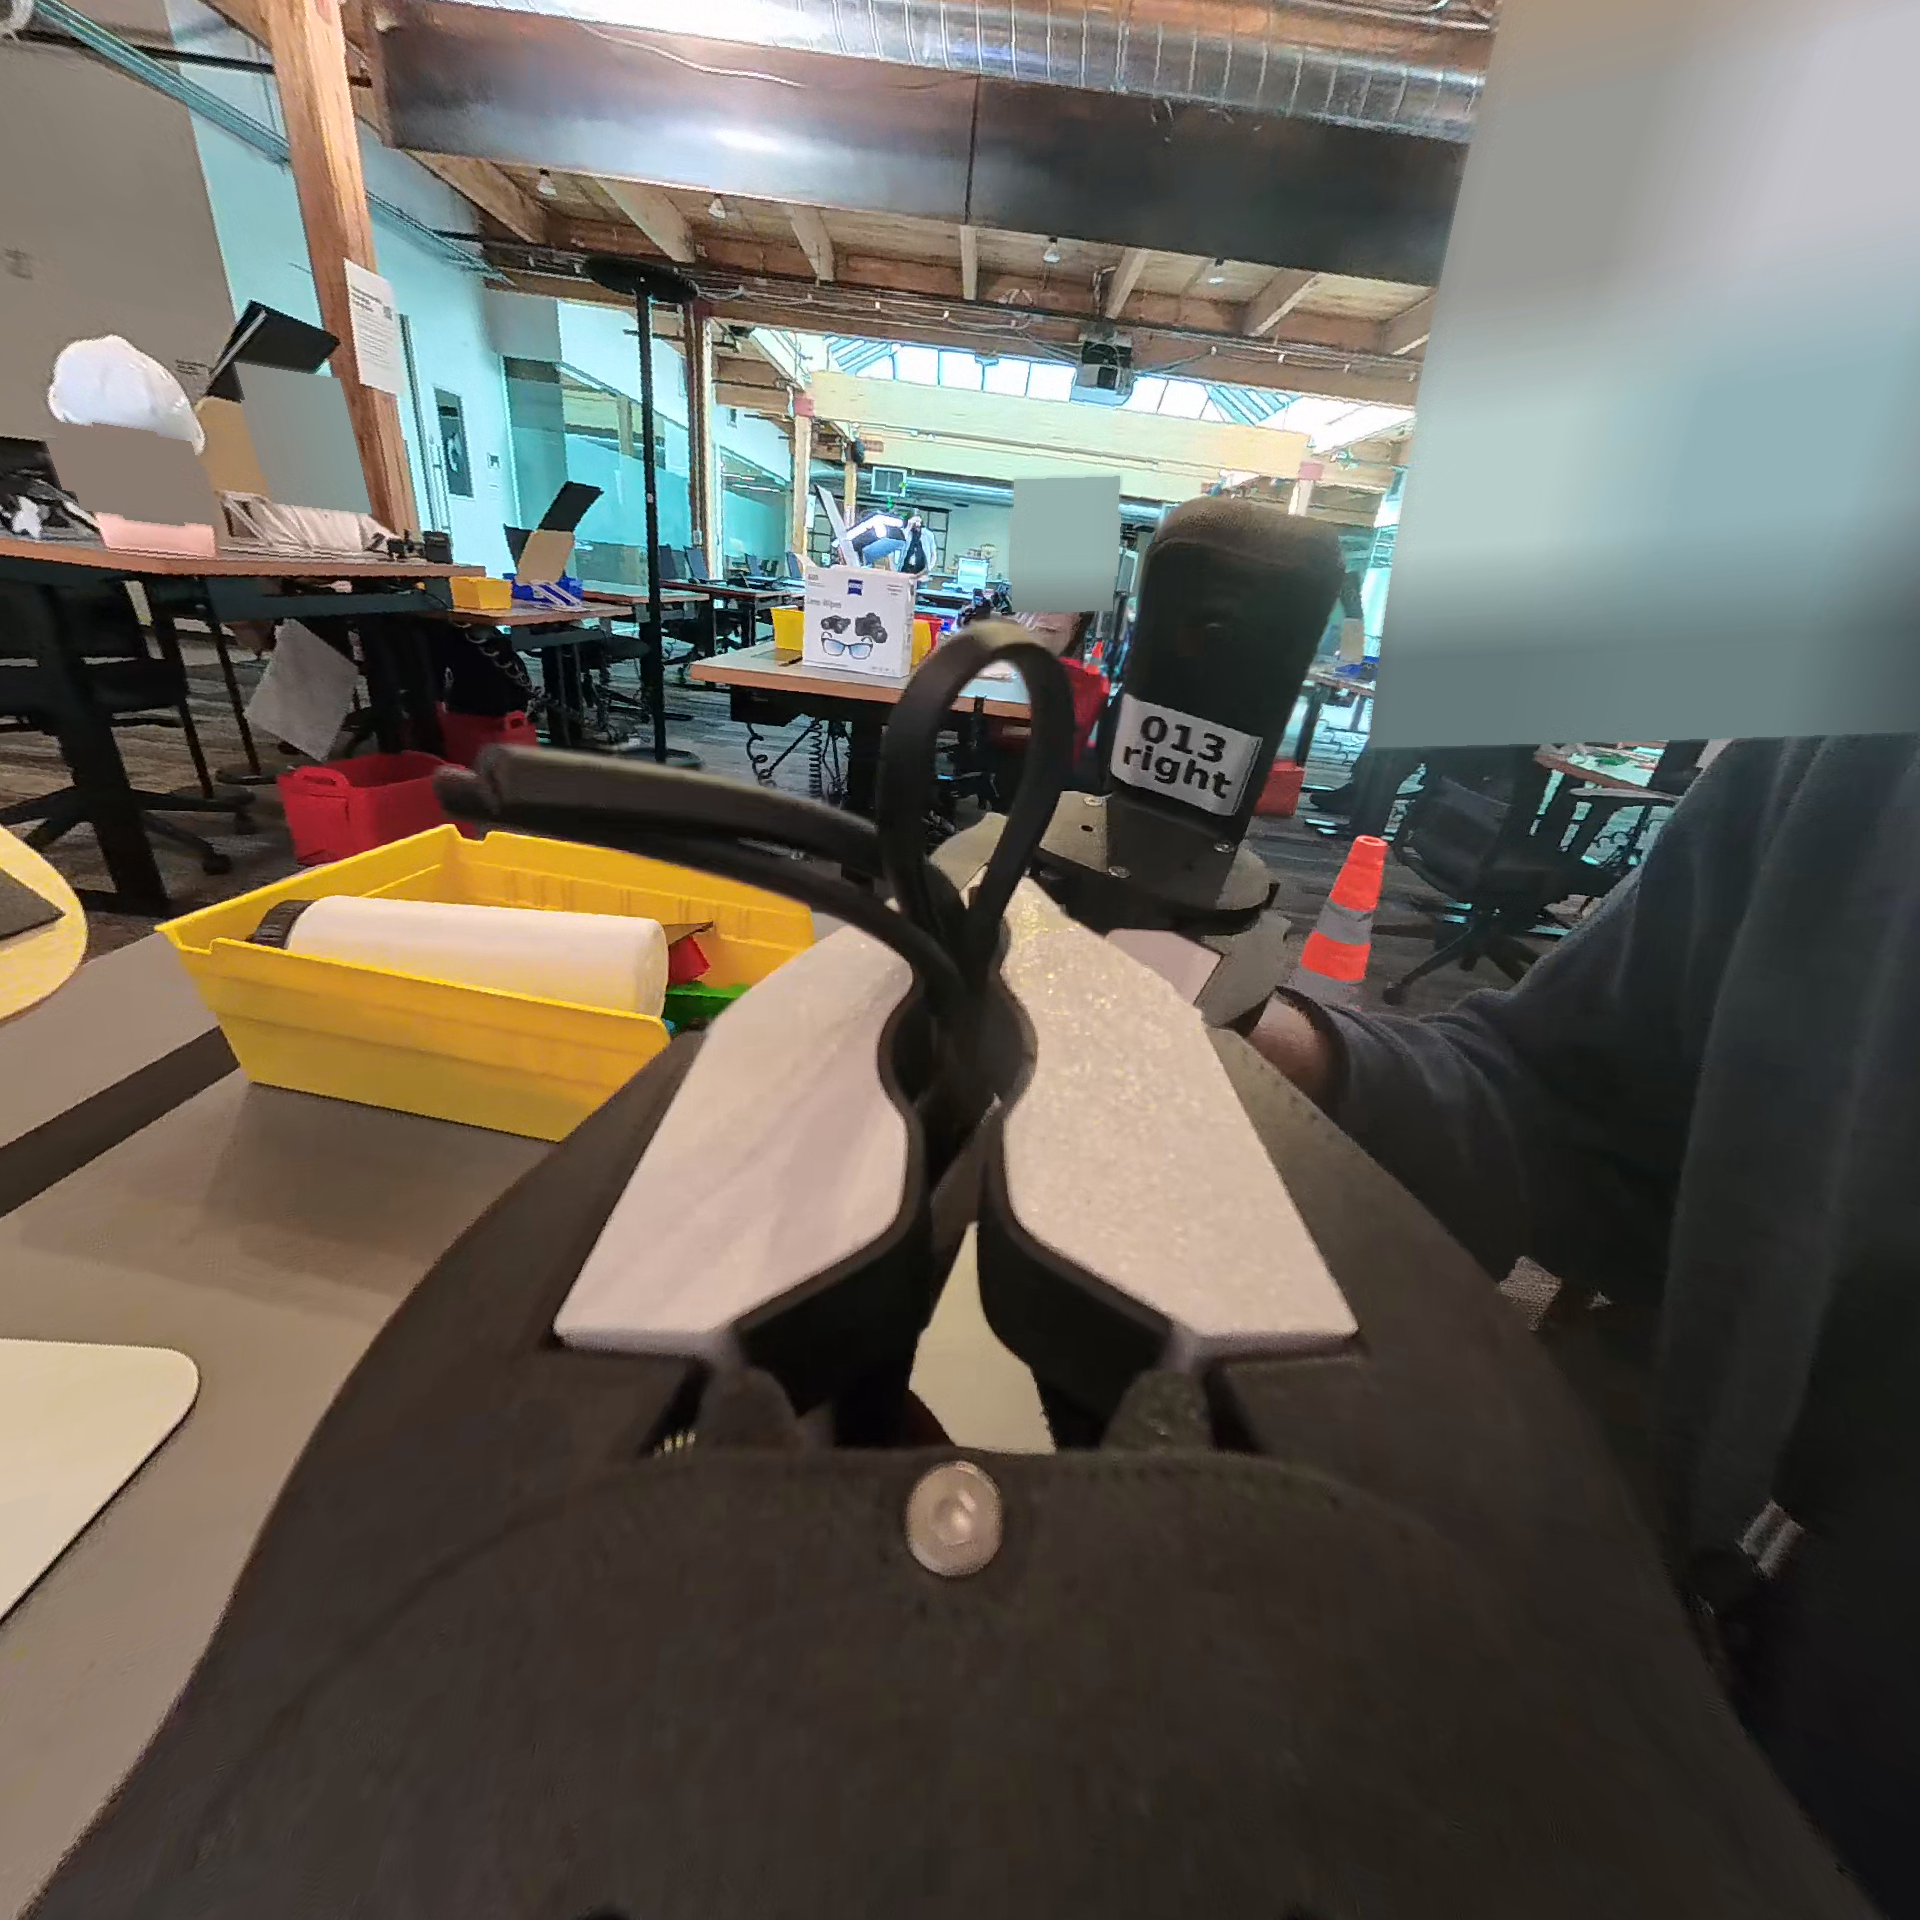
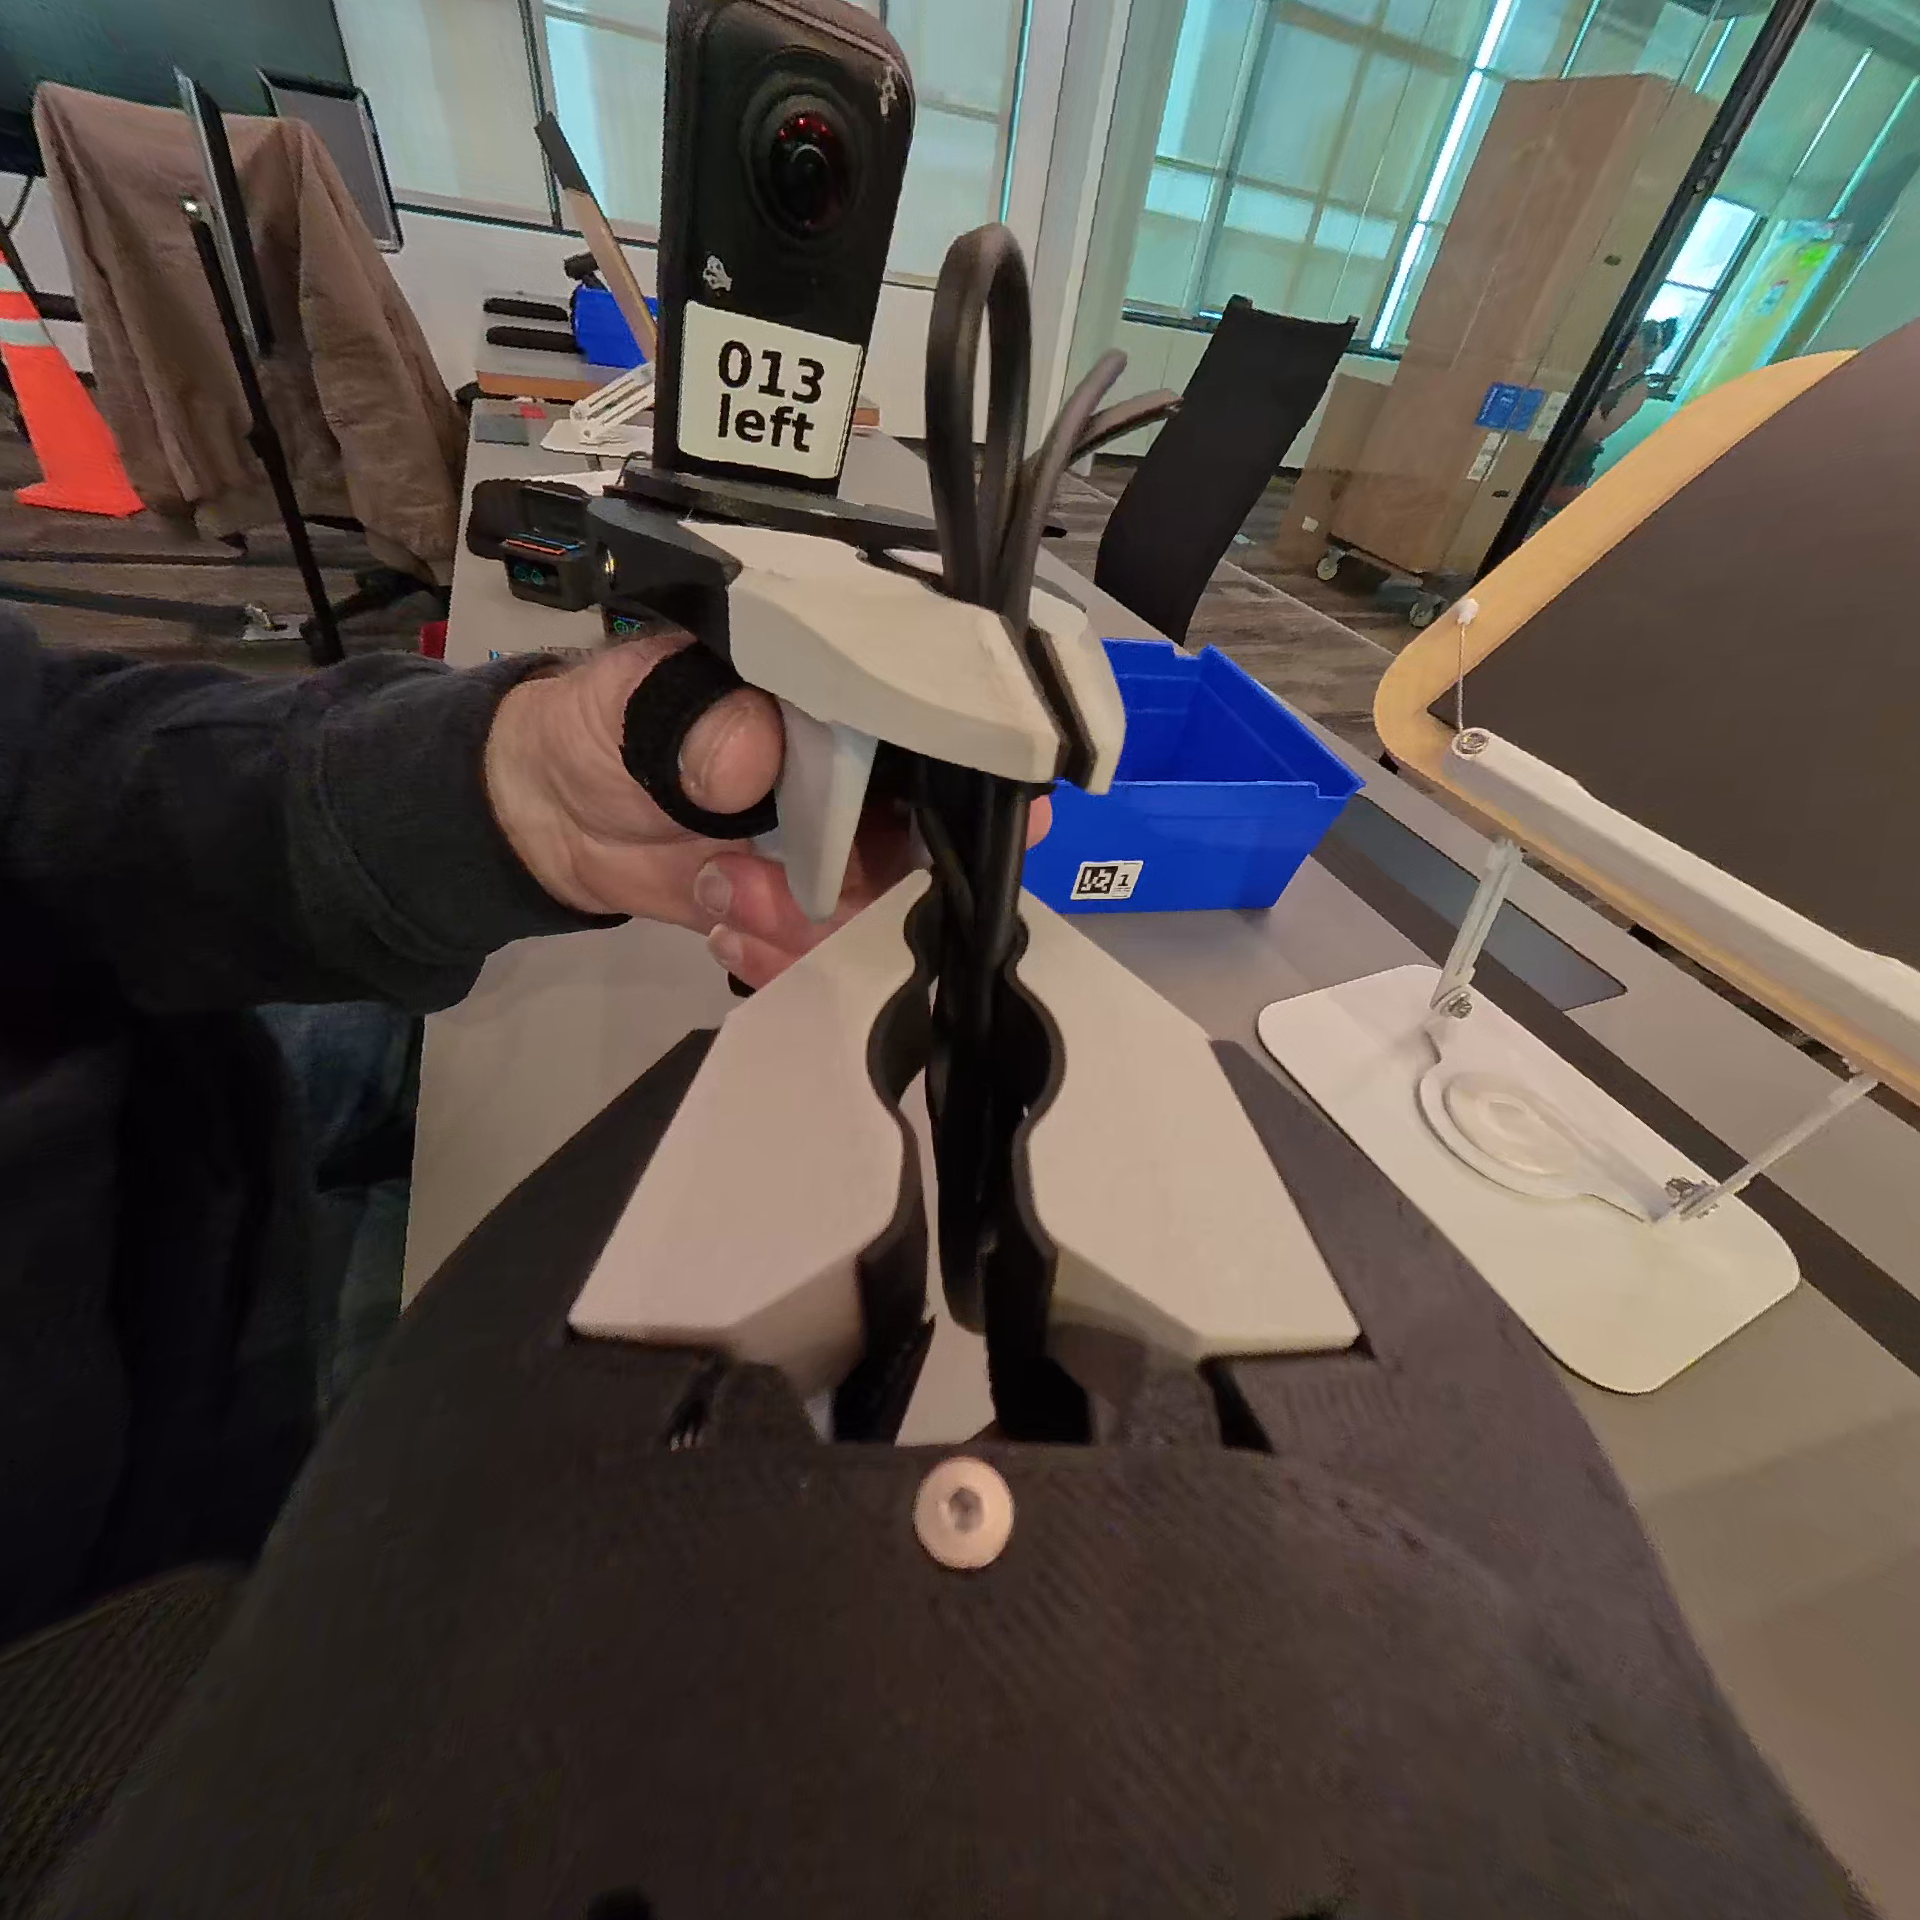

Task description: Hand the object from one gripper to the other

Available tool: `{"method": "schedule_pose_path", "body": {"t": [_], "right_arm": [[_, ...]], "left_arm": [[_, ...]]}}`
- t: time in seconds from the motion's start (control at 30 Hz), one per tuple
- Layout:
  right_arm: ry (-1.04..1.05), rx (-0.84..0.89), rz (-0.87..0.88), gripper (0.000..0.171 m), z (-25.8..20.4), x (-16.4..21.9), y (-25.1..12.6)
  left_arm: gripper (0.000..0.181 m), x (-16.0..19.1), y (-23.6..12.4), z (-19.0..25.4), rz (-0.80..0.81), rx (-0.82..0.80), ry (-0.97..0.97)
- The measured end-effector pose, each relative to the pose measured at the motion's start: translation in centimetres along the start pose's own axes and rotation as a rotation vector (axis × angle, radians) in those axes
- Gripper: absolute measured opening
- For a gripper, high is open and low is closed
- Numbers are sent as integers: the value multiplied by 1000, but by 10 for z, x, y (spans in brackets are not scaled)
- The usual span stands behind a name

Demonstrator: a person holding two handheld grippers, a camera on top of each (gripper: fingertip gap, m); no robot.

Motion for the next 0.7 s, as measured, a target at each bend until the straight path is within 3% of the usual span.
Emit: {"method": "schedule_pose_path", "body": {"t": [0.3, 0.5, 0.63, 0.7], "right_arm": [[225, -456, 4, 2, -12, 2, -9], [341, -692, -18, 1, -19, 3, -19], [397, -827, -35, 1, -29, 5, -18], [412, -869, -39, 2, -32, 7, -17]], "left_arm": [[12, 5, -7, 9, -8, 90, 69], [32, 11, -16, 18, 40, 204, 84], [33, 15, -16, 28, 44, 275, 128], [25, 17, -13, 30, 39, 283, 155]]}}
Point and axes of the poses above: each gripper's, where its closed fingertips meet, y out along the fingers, x out of its underside, z = x × y across the jaws, the point moved 4 cm from there along -y, back along the fingers, and after that the axes turned 11 degrees about -x, right-handed, at the moved point
